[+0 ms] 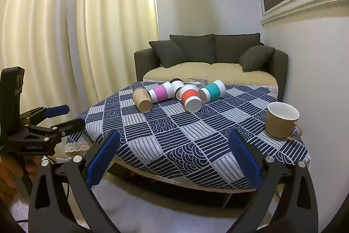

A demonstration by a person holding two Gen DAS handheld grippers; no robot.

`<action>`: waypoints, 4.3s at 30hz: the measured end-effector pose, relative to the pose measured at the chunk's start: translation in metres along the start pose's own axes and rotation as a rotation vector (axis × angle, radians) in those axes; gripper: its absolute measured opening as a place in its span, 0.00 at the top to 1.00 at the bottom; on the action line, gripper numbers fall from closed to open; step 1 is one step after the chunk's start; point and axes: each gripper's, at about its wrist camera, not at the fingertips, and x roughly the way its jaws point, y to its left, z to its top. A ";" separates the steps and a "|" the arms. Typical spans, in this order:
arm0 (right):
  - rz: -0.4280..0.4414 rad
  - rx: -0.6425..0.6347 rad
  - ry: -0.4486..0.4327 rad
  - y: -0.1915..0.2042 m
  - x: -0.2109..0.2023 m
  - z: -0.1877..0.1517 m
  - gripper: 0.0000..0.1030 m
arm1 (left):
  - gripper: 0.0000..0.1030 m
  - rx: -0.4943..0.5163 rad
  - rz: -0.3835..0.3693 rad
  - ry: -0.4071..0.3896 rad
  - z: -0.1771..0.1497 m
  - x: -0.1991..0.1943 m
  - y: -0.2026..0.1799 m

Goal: Flip cup upright

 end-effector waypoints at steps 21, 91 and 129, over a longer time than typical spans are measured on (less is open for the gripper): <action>0.002 0.000 0.018 0.001 0.003 -0.001 0.05 | 0.06 0.004 -0.001 0.009 0.000 0.002 0.001; -0.014 -0.001 0.042 0.000 0.005 -0.002 0.05 | 0.06 0.008 0.013 0.032 -0.004 0.008 0.004; 0.177 0.106 0.238 -0.049 0.129 0.030 0.05 | 0.07 -0.625 0.196 0.738 0.103 0.277 0.127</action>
